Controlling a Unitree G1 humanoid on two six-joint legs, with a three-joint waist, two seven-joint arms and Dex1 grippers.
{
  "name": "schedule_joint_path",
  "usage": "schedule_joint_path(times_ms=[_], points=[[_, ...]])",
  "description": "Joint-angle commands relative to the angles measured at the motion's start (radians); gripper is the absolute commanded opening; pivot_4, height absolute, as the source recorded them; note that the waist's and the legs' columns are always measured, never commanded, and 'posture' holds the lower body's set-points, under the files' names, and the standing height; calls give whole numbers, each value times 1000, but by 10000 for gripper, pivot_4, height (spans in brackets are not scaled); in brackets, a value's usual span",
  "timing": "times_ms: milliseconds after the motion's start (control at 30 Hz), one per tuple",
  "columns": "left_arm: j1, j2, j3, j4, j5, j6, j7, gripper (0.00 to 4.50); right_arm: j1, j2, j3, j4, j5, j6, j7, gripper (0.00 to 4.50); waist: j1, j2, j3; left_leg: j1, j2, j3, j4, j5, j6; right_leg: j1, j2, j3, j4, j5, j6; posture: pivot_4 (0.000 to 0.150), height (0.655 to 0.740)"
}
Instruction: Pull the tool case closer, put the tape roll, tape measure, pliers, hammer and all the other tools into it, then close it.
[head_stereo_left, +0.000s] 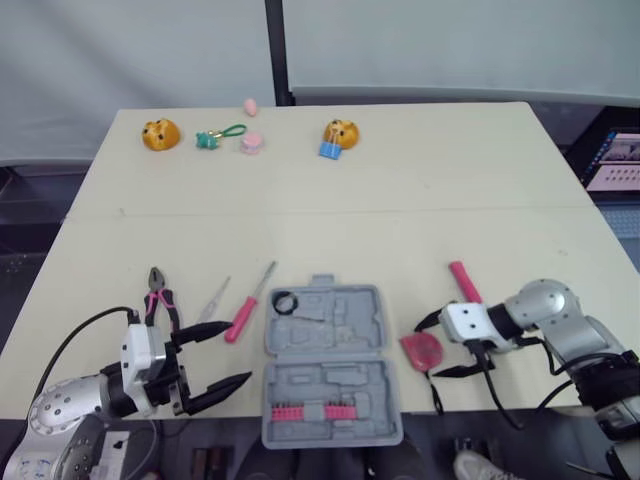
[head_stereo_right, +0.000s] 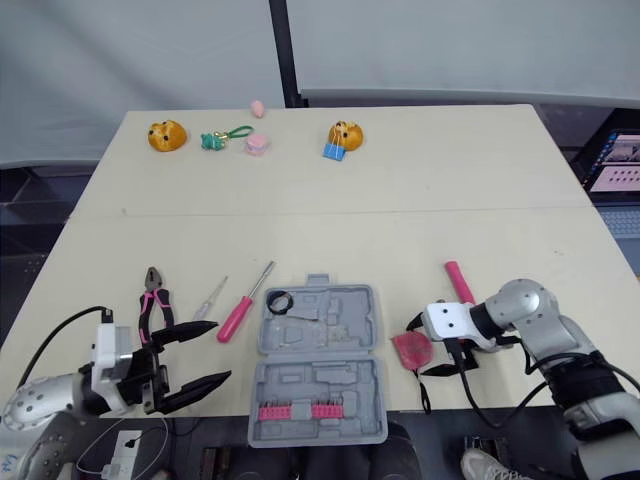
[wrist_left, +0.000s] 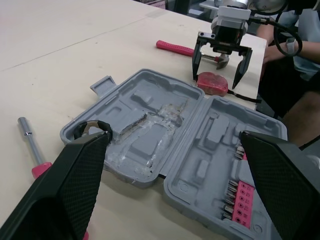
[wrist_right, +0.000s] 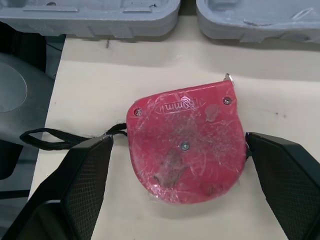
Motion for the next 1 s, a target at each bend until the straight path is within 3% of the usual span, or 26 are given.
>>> schedule_joint_path(times_ms=[33, 833, 933, 1000], points=[[14, 4, 38, -43, -16, -11, 3, 45000, -23, 11, 5, 47, -17, -50, 16, 44764, -4, 0, 0, 0, 0, 0, 0, 0, 0, 0, 0, 0, 0, 0, 0, 1500, 7121], [13, 3, 35, -74, -18, 24, 17, 45000, -47, 17, -1, 116, -24, -115, 6, 44764, -17, 0, 0, 0, 0, 0, 1, 0, 0, 0, 0, 0, 1, 0, 0, 1500, 7121], [8, 4, 33, -74, -18, 27, 18, 45000, -53, 17, -1, 113, -26, -110, 6, 37386, -17, 0, 0, 0, 0, 0, 1, 0, 0, 0, 0, 0, 1, 0, 0, 1500, 7121], [7, 4, 32, -76, -19, 31, 20, 45000, -57, 17, -1, 110, -26, -106, 6, 30110, -17, 0, 0, 0, 0, 0, 1, 0, 0, 0, 0, 0, 0, 0, 0, 1500, 7121]])
